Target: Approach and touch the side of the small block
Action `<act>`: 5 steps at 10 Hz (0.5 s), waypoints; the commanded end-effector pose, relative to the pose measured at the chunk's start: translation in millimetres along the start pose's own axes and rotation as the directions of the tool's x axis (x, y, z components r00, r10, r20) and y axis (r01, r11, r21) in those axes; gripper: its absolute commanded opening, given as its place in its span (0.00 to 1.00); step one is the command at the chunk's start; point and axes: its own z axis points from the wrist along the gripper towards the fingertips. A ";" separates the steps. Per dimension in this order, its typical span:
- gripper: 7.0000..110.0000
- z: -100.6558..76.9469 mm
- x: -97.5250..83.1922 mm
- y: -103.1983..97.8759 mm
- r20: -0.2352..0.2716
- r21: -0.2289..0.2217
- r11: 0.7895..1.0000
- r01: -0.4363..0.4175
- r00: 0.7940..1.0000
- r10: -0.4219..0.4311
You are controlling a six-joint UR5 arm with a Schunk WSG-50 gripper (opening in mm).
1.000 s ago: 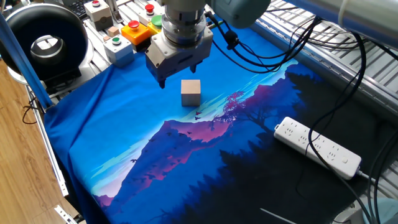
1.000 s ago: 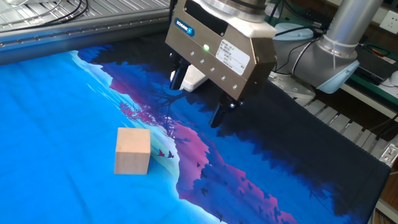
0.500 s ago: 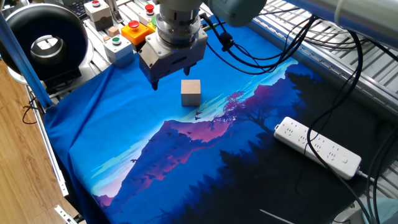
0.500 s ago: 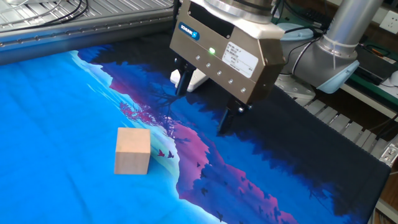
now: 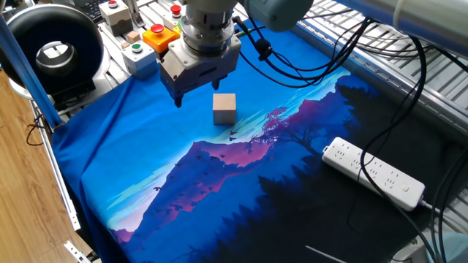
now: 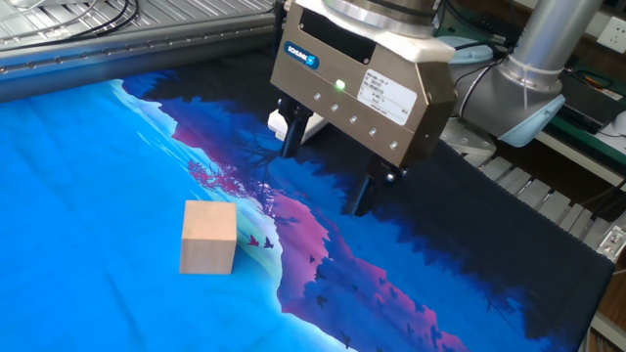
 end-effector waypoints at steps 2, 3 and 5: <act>0.36 0.7 -0.3 -9.2 -0.004 0.035 0.999 -0.027 1.000 0.027; 0.36 0.1 -1.1 -10.3 -0.003 0.042 0.999 -0.032 0.999 0.032; 0.36 0.4 -0.5 -12.9 -0.008 0.055 0.998 -0.033 0.999 0.033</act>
